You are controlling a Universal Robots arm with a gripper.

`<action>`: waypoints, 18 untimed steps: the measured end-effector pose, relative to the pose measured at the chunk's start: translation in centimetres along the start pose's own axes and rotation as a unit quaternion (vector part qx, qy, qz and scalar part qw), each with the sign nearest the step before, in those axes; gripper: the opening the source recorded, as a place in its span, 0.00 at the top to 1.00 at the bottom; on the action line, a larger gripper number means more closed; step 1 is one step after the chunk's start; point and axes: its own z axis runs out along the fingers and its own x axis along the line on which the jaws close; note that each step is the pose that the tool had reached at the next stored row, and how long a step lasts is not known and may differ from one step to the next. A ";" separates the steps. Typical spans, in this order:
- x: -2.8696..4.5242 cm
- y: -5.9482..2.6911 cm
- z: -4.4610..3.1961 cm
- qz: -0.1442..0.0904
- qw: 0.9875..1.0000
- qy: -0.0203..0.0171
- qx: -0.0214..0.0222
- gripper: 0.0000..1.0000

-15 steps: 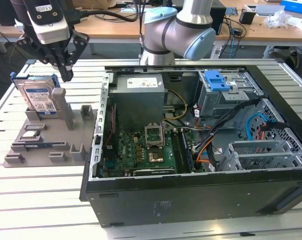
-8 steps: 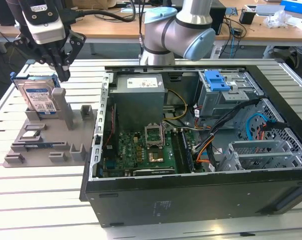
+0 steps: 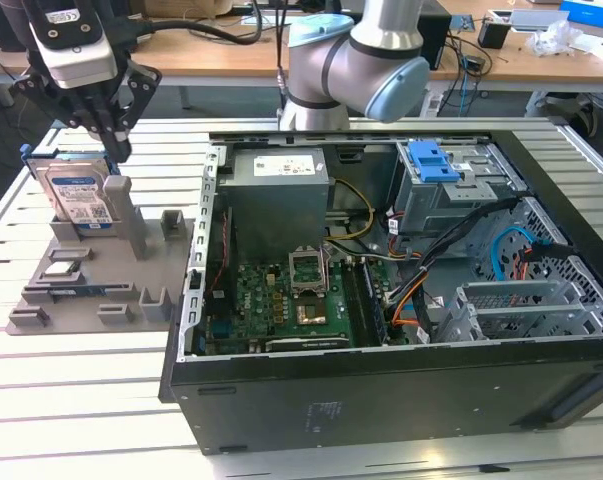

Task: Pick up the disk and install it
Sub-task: 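Reach for the disk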

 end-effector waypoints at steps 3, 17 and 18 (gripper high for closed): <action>0.34 -0.03 -0.01 0.000 1.000 0.000 0.000 0.89; 1.92 -0.14 -0.05 0.000 1.000 0.000 0.000 0.89; 1.99 -0.15 -0.05 0.000 1.000 0.000 0.000 0.89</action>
